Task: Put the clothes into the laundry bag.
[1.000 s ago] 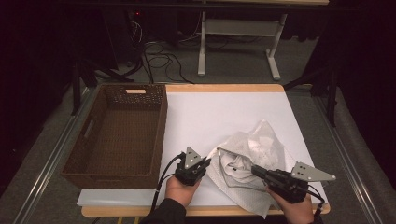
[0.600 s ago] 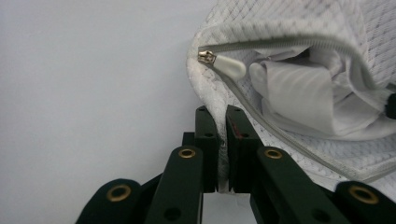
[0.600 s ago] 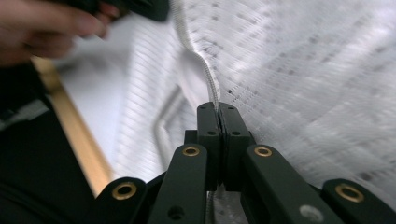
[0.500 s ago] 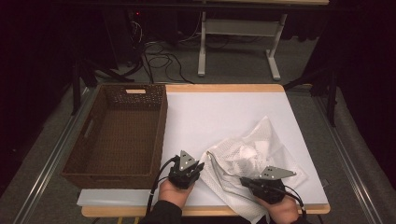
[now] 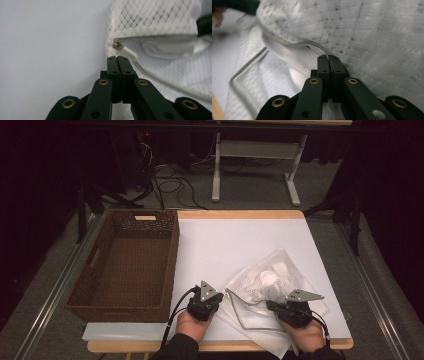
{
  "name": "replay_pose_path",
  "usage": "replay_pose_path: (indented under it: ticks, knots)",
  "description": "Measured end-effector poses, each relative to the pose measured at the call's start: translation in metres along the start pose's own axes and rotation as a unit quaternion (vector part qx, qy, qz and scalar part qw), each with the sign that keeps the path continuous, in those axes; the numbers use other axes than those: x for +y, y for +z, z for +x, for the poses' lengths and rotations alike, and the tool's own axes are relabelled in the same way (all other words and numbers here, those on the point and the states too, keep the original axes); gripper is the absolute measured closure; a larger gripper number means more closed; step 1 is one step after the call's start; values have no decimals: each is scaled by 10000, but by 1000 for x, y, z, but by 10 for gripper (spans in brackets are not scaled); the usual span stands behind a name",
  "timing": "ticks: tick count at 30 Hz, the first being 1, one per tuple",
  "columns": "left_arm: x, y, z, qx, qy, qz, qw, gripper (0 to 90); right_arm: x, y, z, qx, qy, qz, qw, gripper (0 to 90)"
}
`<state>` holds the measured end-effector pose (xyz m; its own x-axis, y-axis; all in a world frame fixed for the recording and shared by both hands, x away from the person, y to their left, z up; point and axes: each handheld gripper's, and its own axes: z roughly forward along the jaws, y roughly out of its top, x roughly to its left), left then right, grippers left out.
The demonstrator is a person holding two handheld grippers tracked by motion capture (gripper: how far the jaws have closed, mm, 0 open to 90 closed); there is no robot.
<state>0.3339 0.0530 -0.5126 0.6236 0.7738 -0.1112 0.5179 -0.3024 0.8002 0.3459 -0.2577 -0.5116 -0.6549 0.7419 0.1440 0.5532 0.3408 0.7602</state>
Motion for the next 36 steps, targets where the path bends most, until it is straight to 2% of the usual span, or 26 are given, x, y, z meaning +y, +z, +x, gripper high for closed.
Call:
replay_pose_path:
  ticks: [4, 6, 8, 10, 12, 16, 18, 20, 26, 31, 36]
  knots:
    - [-7, -2, -8, -229, -15, 129, 9997, 888, 5, -1, -13, -75, 116, -64, 9999, 900]
    - [-8, -2, -18, -380, 85, 168, 9991, 888, 8, -1, -19, -134, 107, -74, 9998, 900]
    - [-9, -1, -28, -368, 297, 168, 9987, 882, 11, -1, -25, -162, 107, -86, 9998, 900]
    - [-9, -2, -32, -244, 363, 75, 9990, 826, 11, -1, -28, -127, 129, -84, 9998, 898]
    - [-9, -3, -30, -106, 336, -38, 9994, 734, 11, -2, -27, -112, 114, -94, 9998, 880]
    - [-5, -7, -23, 194, 237, -317, 9990, 574, 9, -8, -22, -49, 54, -162, 9998, 779]
    - [-2, -7, -21, 268, 159, -452, 9985, 528, 7, -13, -20, -28, 59, -203, 9998, 748]
    - [1, -6, -19, 310, 164, -510, 9981, 501, 5, -21, -19, -46, 115, -322, 9994, 728]
    - [9, 0, -15, 310, 100, -665, 9973, 491, -4, -45, -22, -195, 292, -545, 9979, 716]
    - [14, 2, -14, 317, 133, -753, 9966, 497, -10, -59, -28, -389, 456, -638, 9962, 716]
    - [19, 6, -13, 199, 47, -789, 9967, 501, -17, -72, -36, -596, 499, -694, 9946, 716]
